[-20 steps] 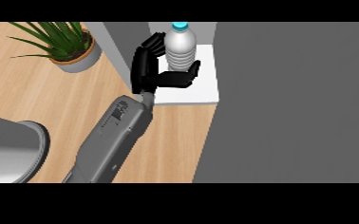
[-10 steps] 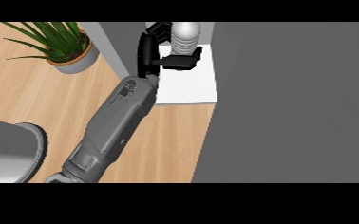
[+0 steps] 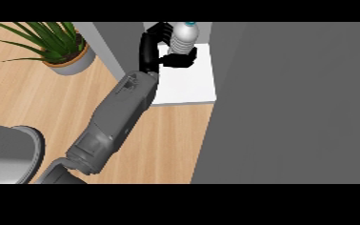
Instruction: Pick up the bottled water, place it into the cabinet and close the cabinet
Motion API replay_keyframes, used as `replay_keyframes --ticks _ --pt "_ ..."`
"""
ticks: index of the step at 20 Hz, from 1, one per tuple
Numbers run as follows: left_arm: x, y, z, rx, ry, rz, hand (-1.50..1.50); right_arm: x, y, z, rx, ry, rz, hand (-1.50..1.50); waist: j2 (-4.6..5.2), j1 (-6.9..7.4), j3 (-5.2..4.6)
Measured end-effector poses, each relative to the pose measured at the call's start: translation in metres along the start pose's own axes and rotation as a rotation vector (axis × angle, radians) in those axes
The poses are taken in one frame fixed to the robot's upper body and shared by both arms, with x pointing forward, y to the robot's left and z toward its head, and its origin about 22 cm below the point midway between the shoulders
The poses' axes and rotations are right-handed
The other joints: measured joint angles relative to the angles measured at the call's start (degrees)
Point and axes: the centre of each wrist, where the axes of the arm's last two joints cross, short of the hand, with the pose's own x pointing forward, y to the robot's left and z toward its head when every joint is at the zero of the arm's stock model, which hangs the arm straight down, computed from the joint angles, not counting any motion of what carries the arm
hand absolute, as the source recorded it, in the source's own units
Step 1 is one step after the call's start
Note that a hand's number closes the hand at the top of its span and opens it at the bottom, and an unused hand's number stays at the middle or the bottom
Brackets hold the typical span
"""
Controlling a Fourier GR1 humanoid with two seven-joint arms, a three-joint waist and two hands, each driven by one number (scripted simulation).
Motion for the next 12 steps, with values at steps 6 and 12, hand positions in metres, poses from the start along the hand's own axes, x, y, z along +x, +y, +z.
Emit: replay_keyframes --ticks 6,12 --pt "-0.012 0.003 -0.002 0.034 0.029 -0.049 1.5 -0.002 0.004 0.0 -0.001 0.003 -0.027 -1.5 0.23 -0.39 -0.03" --pt "-0.025 0.008 -0.001 0.064 0.059 -0.079 1.5 -0.001 0.003 0.001 0.014 -0.001 -0.022 -1.5 0.46 -0.92 -0.05"
